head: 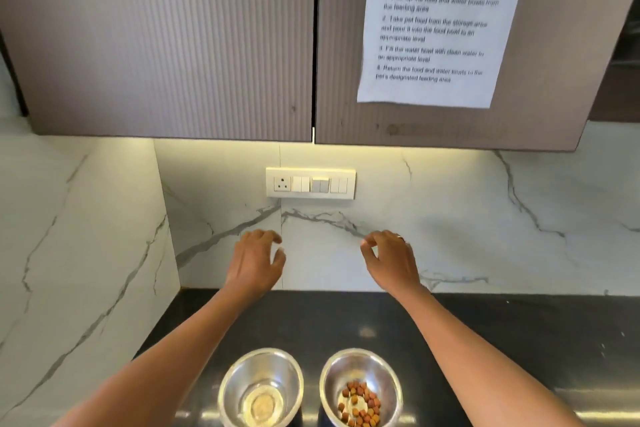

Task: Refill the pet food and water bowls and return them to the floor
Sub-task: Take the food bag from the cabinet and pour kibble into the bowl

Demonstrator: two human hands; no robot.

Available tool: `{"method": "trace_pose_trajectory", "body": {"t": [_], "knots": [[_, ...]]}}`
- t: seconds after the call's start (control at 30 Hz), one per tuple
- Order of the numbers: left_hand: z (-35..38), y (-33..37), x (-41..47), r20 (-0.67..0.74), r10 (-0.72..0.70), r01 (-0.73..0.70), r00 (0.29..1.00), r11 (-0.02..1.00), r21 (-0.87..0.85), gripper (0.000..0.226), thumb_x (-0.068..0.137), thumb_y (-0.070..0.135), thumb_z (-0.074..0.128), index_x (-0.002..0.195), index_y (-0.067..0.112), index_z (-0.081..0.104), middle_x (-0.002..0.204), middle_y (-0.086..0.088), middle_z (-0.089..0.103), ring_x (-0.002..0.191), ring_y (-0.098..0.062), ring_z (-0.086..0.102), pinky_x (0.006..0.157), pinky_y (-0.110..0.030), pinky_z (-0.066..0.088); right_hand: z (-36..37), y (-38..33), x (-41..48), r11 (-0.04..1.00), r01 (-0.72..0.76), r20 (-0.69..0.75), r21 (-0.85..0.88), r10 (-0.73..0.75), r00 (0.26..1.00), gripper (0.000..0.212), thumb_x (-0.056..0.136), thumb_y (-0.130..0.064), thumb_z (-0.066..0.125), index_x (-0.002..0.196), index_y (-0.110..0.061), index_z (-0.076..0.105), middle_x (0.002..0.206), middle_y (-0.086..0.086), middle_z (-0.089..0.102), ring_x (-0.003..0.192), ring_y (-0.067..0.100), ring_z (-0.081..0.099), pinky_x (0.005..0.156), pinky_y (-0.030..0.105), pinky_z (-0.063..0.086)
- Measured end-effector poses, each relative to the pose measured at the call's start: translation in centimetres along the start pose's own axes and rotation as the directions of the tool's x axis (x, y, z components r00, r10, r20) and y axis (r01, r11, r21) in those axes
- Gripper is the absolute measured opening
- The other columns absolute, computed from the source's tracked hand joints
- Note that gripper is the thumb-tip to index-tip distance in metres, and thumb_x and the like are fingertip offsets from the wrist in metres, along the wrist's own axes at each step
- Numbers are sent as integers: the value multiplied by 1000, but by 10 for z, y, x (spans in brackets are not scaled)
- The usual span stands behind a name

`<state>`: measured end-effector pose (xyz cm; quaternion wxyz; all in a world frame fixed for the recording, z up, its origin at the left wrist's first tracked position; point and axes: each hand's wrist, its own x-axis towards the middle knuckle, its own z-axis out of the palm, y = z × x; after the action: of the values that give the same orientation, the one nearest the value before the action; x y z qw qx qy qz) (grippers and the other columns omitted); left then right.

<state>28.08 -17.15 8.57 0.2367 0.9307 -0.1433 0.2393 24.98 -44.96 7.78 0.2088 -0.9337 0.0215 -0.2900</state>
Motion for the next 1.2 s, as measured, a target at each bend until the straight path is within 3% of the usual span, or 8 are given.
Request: {"method": "trace_pose_trajectory", "body": {"t": [0.17,0.3,0.4,0.5,0.6,0.7,0.9,1.2], "knots": [[-54,48,40,-334,291,-300,897,954,26,31,88,14,69,118,9,70,124,-13,68,116,-33,61,93,-47,56,-41,-58,45,830,-62,-72,554,122,990,62,98,-65,49,92,-8,74,92,4,79,87,19,72,75,27,50],[-99,78,60,-587,352,-367,729,925,99,37,81,5,67,118,5,69,117,-14,67,109,-33,57,87,-42,49,-64,-97,71,462,-153,42,873,242,969,28,103,-44,66,100,-19,76,102,4,82,103,20,76,88,37,57],[-114,86,67,-619,428,-389,659,898,207,49,77,3,66,125,1,68,119,-19,65,105,-38,57,83,-45,49,-74,-118,76,211,-164,112,964,242,964,17,93,-32,77,102,-18,77,109,11,82,110,29,77,88,41,60],[-121,89,77,-518,430,-339,740,903,264,73,79,12,64,151,6,49,151,-21,48,135,-41,46,107,-48,43,-74,-134,73,33,-133,123,991,212,969,17,83,-29,77,95,-17,77,102,10,81,102,25,77,87,41,60],[-118,88,85,-408,407,-289,817,902,322,86,89,22,57,166,15,19,173,-20,4,161,-38,4,127,-54,21,-77,-147,75,-85,-87,107,993,270,957,8,95,-22,77,98,-14,76,96,9,78,97,22,78,83,40,64],[-114,84,85,-333,440,-299,834,867,399,93,91,26,56,167,16,4,173,-19,-12,160,-37,-11,128,-56,13,-81,-158,78,-106,-100,129,989,324,937,10,100,-25,73,104,-17,75,102,6,80,95,21,80,75,32,64],[-128,81,76,-293,447,-362,845,882,302,99,80,15,51,167,22,4,174,-13,-14,161,-32,-13,129,-55,11,-90,-168,74,-87,-164,182,983,288,940,13,108,-24,63,116,-15,68,107,0,76,88,15,81,70,28,64],[-165,87,65,-142,399,-395,906,917,59,86,91,8,56,166,25,18,175,-8,-7,161,-28,-8,130,-48,9,-123,-188,19,-11,-185,176,983,364,915,13,106,-25,66,95,-18,65,88,-2,65,76,10,66,62,23,56]]}}
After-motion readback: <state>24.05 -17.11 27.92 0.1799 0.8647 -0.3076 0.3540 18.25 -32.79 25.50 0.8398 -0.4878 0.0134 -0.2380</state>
